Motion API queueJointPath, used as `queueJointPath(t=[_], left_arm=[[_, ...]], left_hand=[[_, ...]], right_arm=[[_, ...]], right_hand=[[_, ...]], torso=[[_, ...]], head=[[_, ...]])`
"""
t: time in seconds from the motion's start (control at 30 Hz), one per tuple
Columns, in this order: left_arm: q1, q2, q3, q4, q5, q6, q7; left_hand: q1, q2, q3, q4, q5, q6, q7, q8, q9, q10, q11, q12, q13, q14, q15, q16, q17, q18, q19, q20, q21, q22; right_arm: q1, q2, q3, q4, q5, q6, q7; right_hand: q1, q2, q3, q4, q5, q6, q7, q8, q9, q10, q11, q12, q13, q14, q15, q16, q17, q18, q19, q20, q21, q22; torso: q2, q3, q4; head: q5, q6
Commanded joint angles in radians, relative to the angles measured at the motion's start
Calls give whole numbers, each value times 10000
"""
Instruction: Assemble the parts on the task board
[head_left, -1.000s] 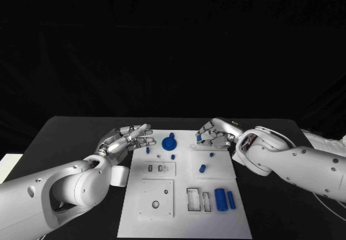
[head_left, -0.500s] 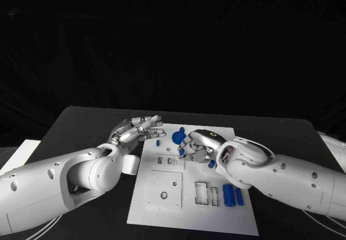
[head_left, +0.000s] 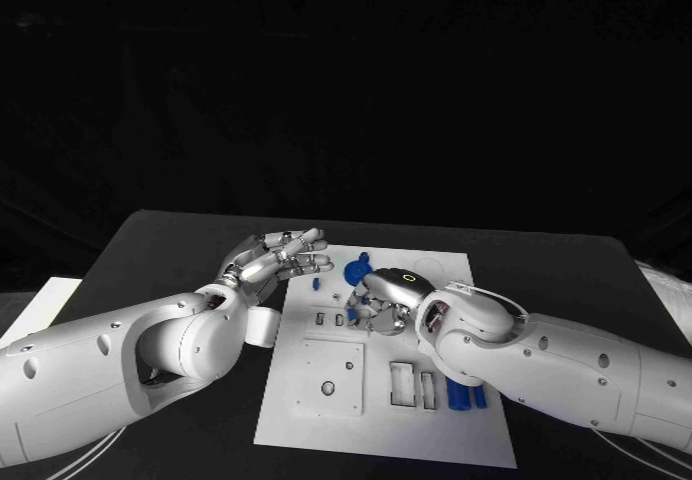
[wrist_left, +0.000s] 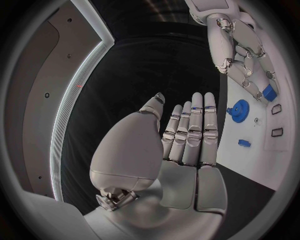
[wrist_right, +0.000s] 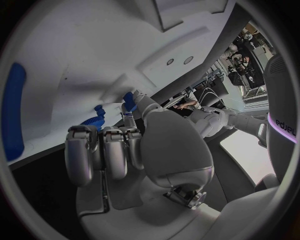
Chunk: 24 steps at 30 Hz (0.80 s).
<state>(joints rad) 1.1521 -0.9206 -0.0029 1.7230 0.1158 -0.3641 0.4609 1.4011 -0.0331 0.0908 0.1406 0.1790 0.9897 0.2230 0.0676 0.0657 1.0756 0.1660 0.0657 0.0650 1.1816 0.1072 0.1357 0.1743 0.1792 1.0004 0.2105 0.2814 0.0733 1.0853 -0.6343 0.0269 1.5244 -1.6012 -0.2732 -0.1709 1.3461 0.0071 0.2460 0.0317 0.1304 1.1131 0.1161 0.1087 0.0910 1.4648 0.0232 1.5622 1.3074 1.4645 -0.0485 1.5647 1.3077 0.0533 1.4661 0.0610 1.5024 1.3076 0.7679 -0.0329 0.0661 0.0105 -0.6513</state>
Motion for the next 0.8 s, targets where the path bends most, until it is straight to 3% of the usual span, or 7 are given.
queueJointPath(t=[0.03, 0.8], left_arm=[[7, 16, 7, 11, -51, 216, 118], [7, 13, 7, 20, -51, 218, 84]], left_hand=[[-38, -45, -37, 2, -59, -56, 22, -28, -5, -82, 3, -16, -3, -30, 20, -17, 15, 39, -24, 67, -62, -8], [-49, -44, -43, 1, -58, -56, 21, -26, -4, -82, 3, -15, -3, -25, 20, -22, 20, 40, -21, 67, -64, -10]], right_arm=[[-31, 54, -24, -47, -437, 351, -328], [-38, 300, -55, -245, -861, 1058, -625]], right_hand=[[-83, 35, 54, -12, 29, 290, -208, 57, 118, 990, -84, -59, 2545, 1063, -49, 61, 2631, -181, 389, -90, -20, 965], [-245, -61, 35, -7, 18, 268, -198, 7, 117, 958, -78, -125, 2506, 1063, -47, 61, 2631, -168, 362, -94, -53, 898]], torso=[[4, 5, 3], [0, 5, -4]], head=[[-14, -38], [-21, -159]])
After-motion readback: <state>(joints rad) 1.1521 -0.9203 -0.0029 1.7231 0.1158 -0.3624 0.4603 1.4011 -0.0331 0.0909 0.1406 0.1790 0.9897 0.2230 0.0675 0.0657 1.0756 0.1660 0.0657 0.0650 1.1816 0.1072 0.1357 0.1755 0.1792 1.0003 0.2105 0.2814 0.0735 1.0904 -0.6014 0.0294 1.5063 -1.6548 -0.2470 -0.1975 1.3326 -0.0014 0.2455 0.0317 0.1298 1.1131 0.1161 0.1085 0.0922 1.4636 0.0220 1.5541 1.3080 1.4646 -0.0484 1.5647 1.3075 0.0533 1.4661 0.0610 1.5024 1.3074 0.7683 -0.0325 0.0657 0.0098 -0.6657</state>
